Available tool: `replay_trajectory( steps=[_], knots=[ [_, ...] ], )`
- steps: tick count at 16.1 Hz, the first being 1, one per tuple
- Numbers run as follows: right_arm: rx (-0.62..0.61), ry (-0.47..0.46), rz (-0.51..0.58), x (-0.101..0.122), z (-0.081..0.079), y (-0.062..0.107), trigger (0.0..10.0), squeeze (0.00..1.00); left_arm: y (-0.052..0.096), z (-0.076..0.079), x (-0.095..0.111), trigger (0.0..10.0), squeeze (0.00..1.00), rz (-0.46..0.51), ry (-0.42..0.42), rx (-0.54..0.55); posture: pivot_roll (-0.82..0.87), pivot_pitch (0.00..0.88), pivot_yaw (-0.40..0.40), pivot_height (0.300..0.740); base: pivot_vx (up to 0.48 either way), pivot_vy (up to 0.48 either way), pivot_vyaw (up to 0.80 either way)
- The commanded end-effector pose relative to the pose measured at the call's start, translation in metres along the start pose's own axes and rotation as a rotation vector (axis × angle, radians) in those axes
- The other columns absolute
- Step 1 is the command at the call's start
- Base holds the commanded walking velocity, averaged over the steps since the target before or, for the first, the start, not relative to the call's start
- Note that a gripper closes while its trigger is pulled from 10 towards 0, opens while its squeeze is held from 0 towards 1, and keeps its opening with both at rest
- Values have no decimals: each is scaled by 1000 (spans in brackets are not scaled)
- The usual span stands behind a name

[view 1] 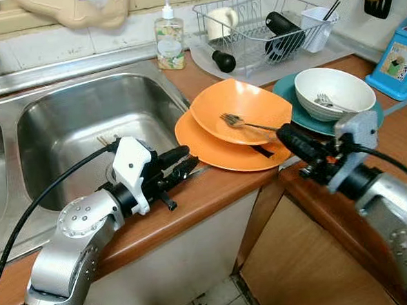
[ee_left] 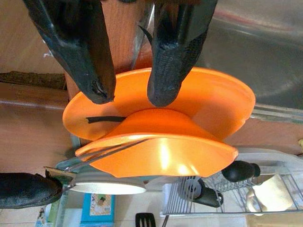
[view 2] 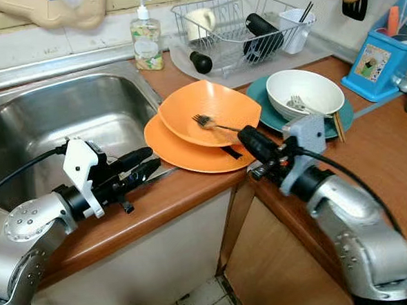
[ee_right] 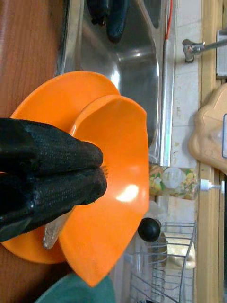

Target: Kitchen organization

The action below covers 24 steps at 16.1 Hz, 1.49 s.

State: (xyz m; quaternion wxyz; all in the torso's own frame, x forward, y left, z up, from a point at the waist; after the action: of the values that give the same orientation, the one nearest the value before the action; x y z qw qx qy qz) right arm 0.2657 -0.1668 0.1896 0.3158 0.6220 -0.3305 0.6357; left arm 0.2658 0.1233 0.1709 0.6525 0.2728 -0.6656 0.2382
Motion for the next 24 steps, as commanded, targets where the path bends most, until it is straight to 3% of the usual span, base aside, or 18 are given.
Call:
replay_trajectory(
  steps=[1,5,6,7,8,12,15,22,23,24],
  knots=[
    [13,9,23,9,0,2,2863,0,-1,0,2,10000,0,-6,-6,-9,-140,0,-8,740,0,0,0],
    [1,-29,78,19,3,1,3137,0,-2,-1,3,10000,0,-4,-13,-11,-138,0,-5,740,0,0,0],
    [-37,-21,81,19,7,0,10000,0,-2,-1,4,10000,0,-4,-14,-12,-138,0,-3,740,0,0,0],
    [-78,-31,98,20,12,0,10000,443,-2,-1,3,10000,0,-4,-13,-12,-140,0,-1,740,0,0,0],
    [-134,-39,129,24,20,2,10000,1000,-2,-1,2,10000,0,-7,-10,-14,-144,0,4,740,0,0,0],
    [-225,-35,138,27,46,14,10000,1000,-7,2,1,10000,0,-7,-1,-31,-150,0,9,740,0,0,0],
    [-125,-97,104,17,47,17,10000,1000,-8,3,2,10000,0,-2,2,-37,-155,0,12,740,0,0,0],
    [-17,-104,2,-10,47,4,10000,1000,-8,4,1,10000,0,0,6,-34,-146,0,-2,740,0,0,0],
    [0,-103,-5,-12,46,2,10000,122,-8,4,1,10000,0,0,6,-35,-145,0,-2,740,0,0,0],
    [17,-102,-10,-14,45,0,10000,0,-8,4,1,10000,0,0,5,-35,-144,0,-3,740,0,0,0]
  ],
)
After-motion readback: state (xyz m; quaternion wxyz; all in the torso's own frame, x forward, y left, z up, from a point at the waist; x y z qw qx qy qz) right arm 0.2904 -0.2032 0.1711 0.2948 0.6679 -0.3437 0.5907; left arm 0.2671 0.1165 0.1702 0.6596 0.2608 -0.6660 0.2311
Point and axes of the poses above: a point about 5 cm out from each wrist's last joint towards the gripper, its own y axis pointing back from the gripper into the wrist, its own x axis along the axis of the wrist's last joint, z = x × y, the point moved 2 cm from there along -y, pointing out of the wrist towards the gripper, and after that the axes turned 3 degrees about y, right-handed, at the moved point
